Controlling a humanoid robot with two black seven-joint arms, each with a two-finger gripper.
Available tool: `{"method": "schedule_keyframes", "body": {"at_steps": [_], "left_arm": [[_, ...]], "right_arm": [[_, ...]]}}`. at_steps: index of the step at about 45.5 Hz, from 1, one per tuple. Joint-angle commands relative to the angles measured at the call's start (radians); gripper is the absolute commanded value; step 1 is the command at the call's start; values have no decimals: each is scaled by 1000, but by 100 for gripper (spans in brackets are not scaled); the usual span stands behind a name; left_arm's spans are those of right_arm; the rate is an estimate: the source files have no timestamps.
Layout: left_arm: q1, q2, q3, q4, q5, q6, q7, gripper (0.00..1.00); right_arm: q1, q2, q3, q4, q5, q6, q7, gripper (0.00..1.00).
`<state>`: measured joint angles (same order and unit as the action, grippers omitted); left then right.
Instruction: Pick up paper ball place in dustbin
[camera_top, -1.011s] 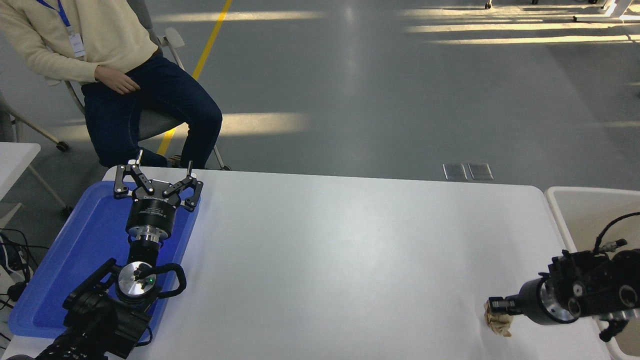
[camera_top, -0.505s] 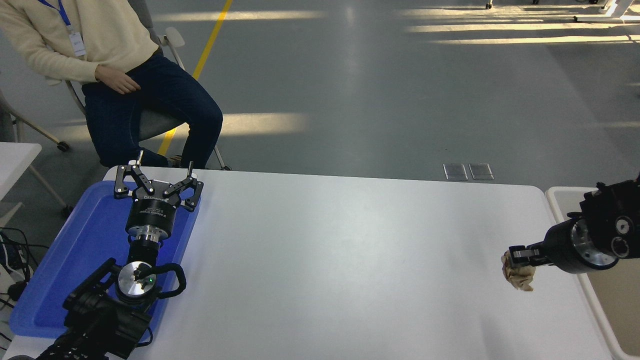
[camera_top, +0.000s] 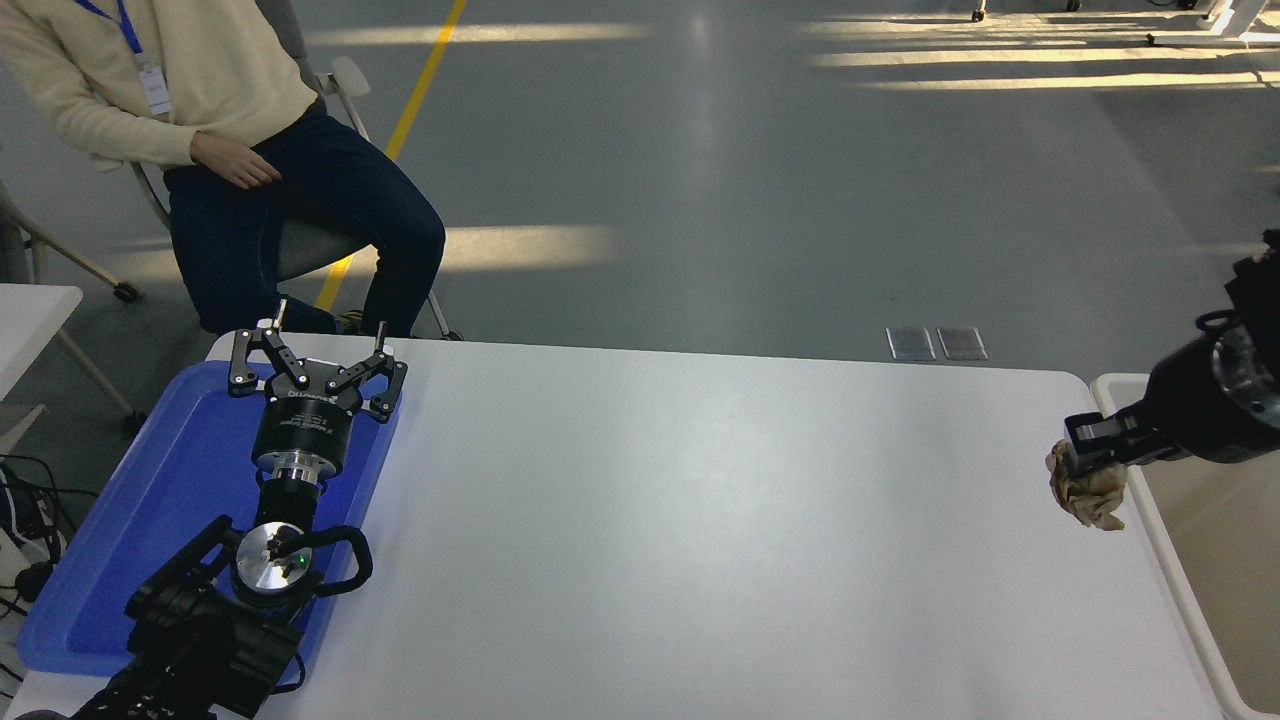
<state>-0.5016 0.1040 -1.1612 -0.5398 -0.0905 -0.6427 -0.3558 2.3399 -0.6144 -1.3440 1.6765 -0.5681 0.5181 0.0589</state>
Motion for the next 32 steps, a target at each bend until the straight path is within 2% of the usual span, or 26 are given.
{"method": "schedule_keyframes", "body": {"at_steps": [1,17,23,32], "left_arm": [[0,0,0,0,0,0,0,100],[0,0,0,0,0,0,0,100],[0,0,0,0,0,0,0,100],[0,0,0,0,0,0,0,100]], "right_arm": [[61,2,-3,3,-1,88,-1,5],[52,-16,-32,-17,-21,89,-4,10],[18,-67,-78,-70,-120,89,-1,10],[-106,-237,-72,-214,-321,92,10,10]]}}
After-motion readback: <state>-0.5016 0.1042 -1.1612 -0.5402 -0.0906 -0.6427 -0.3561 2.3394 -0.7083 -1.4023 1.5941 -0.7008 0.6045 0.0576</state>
